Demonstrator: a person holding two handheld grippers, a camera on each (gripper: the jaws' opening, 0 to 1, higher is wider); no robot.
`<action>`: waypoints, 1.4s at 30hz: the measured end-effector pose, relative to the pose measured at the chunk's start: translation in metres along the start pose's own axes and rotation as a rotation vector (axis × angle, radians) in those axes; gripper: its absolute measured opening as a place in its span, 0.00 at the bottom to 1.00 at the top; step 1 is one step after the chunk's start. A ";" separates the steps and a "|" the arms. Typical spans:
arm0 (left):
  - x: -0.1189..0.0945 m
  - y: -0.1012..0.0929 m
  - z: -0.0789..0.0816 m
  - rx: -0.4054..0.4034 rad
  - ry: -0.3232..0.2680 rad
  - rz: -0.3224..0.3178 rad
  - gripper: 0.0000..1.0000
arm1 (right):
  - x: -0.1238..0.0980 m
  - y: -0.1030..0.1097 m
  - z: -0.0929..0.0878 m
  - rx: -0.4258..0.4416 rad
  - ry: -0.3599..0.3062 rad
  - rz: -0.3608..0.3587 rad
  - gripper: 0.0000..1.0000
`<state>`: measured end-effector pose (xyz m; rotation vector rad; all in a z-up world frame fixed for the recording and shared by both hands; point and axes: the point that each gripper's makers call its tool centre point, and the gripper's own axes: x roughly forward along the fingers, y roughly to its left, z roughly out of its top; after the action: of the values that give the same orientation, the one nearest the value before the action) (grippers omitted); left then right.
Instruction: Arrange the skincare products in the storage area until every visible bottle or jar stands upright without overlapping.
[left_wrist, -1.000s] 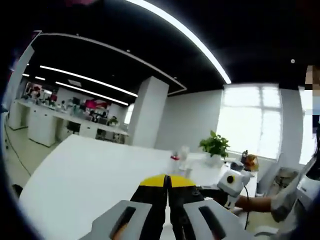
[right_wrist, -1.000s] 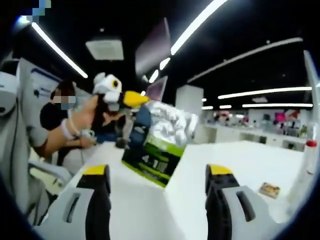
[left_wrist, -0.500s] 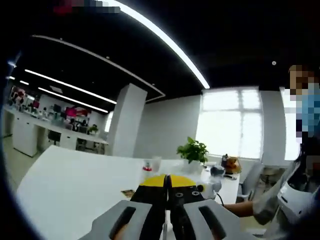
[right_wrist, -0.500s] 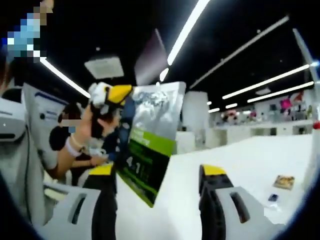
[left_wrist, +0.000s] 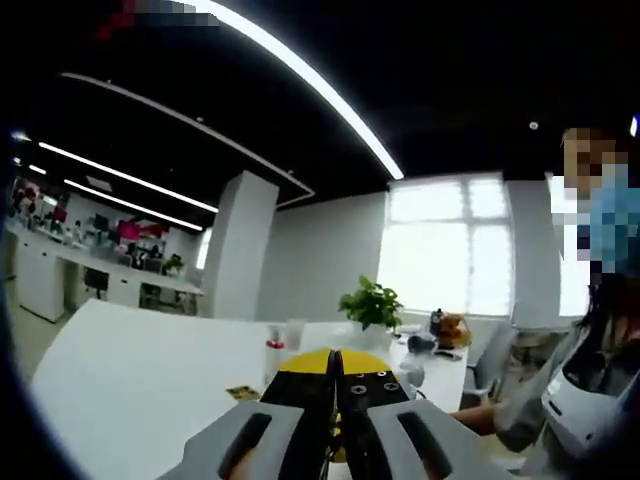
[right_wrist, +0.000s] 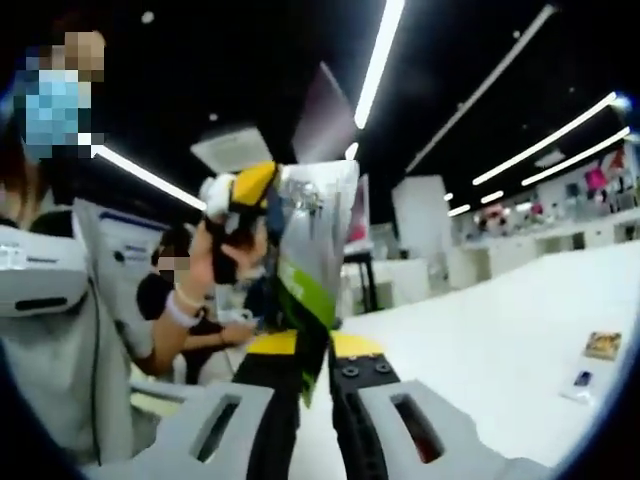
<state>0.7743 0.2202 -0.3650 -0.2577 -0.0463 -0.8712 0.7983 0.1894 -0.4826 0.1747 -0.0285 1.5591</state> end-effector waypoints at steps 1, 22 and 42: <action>0.000 -0.001 0.000 0.006 0.002 0.001 0.00 | 0.000 0.002 0.000 0.001 0.002 0.007 0.07; -0.009 0.036 -0.029 0.104 0.074 0.195 0.46 | -0.015 0.010 0.023 0.169 -0.093 0.131 0.00; -0.002 0.034 -0.099 -0.308 0.001 0.083 0.53 | -0.041 -0.014 0.069 0.366 -0.379 0.129 0.00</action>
<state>0.7923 0.2187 -0.4677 -0.5438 0.1002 -0.7942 0.8175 0.1401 -0.4211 0.7685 -0.0524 1.6302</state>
